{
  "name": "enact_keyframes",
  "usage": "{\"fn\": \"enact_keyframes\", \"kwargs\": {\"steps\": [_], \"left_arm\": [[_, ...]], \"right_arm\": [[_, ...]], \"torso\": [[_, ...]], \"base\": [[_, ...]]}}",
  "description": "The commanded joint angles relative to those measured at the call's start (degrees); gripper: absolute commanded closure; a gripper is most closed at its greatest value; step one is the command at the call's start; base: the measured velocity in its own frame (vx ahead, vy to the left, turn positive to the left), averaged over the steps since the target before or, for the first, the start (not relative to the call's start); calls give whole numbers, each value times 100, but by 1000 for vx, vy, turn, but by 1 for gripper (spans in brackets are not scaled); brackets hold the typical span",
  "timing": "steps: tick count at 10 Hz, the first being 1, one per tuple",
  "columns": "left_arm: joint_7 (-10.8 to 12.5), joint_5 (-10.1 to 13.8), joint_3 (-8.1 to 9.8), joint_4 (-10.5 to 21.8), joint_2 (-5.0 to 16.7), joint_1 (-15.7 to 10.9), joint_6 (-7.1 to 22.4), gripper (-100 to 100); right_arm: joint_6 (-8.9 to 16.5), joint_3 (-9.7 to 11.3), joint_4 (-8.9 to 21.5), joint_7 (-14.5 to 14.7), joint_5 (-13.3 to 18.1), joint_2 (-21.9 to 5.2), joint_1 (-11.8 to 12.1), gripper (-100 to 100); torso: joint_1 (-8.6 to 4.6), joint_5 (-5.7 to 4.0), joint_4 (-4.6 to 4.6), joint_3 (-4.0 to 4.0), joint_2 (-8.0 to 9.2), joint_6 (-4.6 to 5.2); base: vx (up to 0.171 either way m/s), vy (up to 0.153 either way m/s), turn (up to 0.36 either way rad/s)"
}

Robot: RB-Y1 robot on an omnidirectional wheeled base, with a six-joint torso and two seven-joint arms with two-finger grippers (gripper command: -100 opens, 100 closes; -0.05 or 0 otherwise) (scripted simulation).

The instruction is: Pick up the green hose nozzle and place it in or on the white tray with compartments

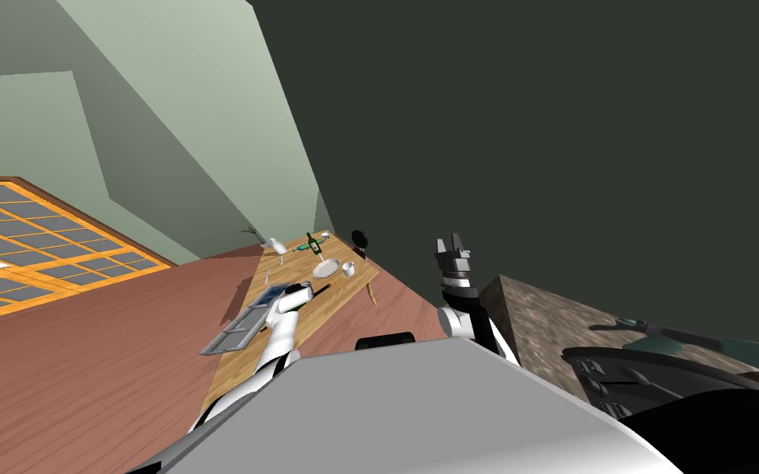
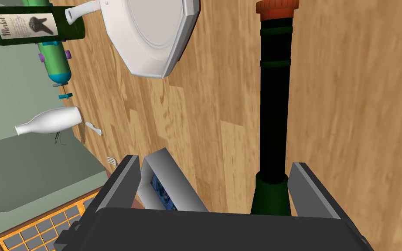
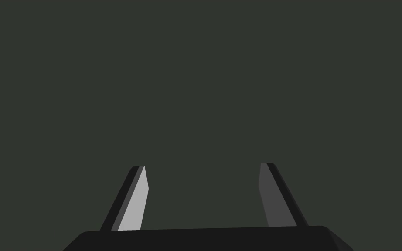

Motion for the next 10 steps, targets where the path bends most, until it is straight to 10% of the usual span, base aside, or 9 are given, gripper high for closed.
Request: {"fn": "enact_keyframes", "kwargs": {"steps": [1, 10], "left_arm": [[16, -59, 62, 239, 37, -112, 123, -100], [46, -423, 477, 1363, 200, -634, 946, -100]], "right_arm": [[0, 0, 0, 0, 0, 0, 0, 0], [0, 0, 0, 0, 0, 0, 0, 0]], "torso": [[0, 0, 0, 0, 0, 0], [-10, -1, 2, 5, 9, 0]], "base": [[33, 64, -15], [24, 63, -4]]}}
